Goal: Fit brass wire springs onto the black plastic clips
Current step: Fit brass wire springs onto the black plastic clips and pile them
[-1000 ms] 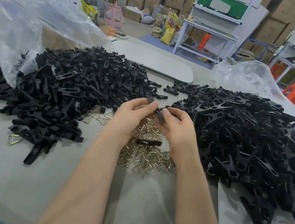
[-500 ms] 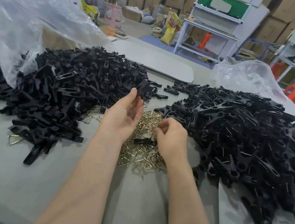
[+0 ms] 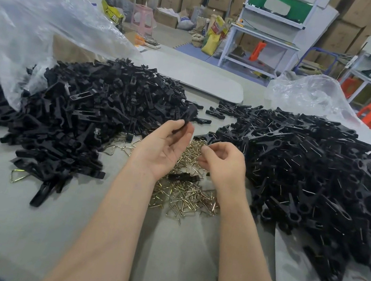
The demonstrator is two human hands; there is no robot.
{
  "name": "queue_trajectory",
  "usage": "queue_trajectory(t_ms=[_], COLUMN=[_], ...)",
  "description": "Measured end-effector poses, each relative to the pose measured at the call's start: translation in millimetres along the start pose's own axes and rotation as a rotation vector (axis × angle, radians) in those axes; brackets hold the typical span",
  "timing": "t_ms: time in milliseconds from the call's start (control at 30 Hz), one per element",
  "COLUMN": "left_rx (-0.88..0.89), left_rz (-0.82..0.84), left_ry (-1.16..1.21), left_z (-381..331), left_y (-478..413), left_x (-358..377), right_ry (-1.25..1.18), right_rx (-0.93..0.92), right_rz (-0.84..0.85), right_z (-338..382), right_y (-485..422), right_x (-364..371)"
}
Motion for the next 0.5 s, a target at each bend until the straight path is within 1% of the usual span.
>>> queue_trajectory(t_ms=[33,67,133,200,233,267,333,400,467,500], left_rx=[0.005,0.015,0.032,0.044,0.051,0.060,0.085,0.127,0.168,0.179], left_rz=[-0.018,-0.043,-0.074,-0.080,-0.085,-0.090,-0.092,-0.063,-0.012,-0.002], left_ry=[-0.028,-0.058,-0.101,-0.094,-0.081,-0.070,-0.085,-0.220,-0.469,-0.653], left_z=[1,1,0,-1,-1,0,0,0,1,3], left_y=[0,0,-1,-2,-2,-3,-4,-4,-4,-3], left_x=[-1,-2,-5,-6,-7,-7,-6,-4,-1,1], right_ry=[-0.063,-0.073,0.022,0.182,0.216,0.201,0.031,-0.179,-0.381,-0.462], right_rx=[0.028,0.042,0.016,-0.047,-0.070,-0.076,-0.048,-0.006,0.037,0.048], right_rz=[0.020,0.032,0.029,-0.009,-0.038,-0.060,-0.074,-0.064,-0.045,-0.038], right_z=[-1,-2,-1,2,3,4,4,5,6,7], right_y=[0,-1,-1,-1,-1,-1,-1,-1,-1,0], right_x=[1,2,2,1,0,-1,-3,-6,-12,-15])
Point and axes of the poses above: each hand's wrist, its own y-axis away from the middle knuckle, its own x-axis out of the palm, z = x × y, the point moved 4 cm from there along -y, towards the middle knuckle, and after that the axes turned 7 degrees about z, right-handed, at the moved point
